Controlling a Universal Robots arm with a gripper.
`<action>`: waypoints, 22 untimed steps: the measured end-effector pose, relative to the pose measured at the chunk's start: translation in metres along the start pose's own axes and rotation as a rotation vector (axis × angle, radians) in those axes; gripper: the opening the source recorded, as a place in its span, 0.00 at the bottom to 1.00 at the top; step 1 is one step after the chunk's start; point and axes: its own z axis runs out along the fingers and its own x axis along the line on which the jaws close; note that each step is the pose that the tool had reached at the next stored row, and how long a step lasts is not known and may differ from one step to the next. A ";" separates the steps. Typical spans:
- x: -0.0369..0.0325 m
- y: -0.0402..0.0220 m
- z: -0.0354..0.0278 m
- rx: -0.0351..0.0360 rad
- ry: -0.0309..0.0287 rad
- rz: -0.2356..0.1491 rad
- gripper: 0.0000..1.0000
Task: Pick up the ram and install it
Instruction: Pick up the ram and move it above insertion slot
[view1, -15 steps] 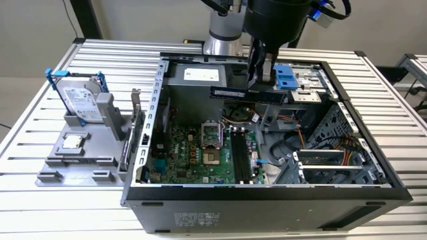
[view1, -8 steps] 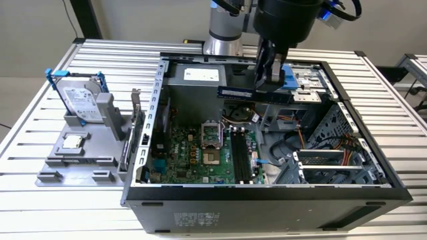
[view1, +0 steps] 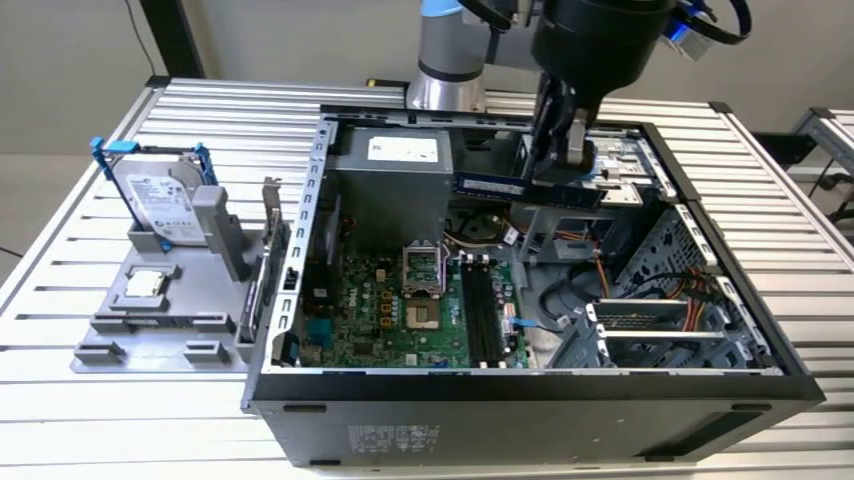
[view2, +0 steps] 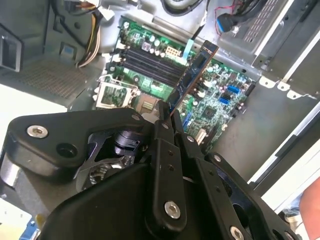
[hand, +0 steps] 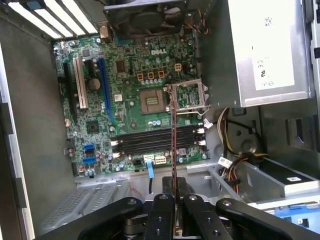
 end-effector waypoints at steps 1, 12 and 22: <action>-0.0004 -0.0022 0.0000 0.0001 0.0000 0.002 0.00; -0.0017 -0.0101 -0.0001 0.0004 0.0005 0.007 0.00; -0.0016 -0.0095 0.0000 0.0000 0.0005 -0.008 0.00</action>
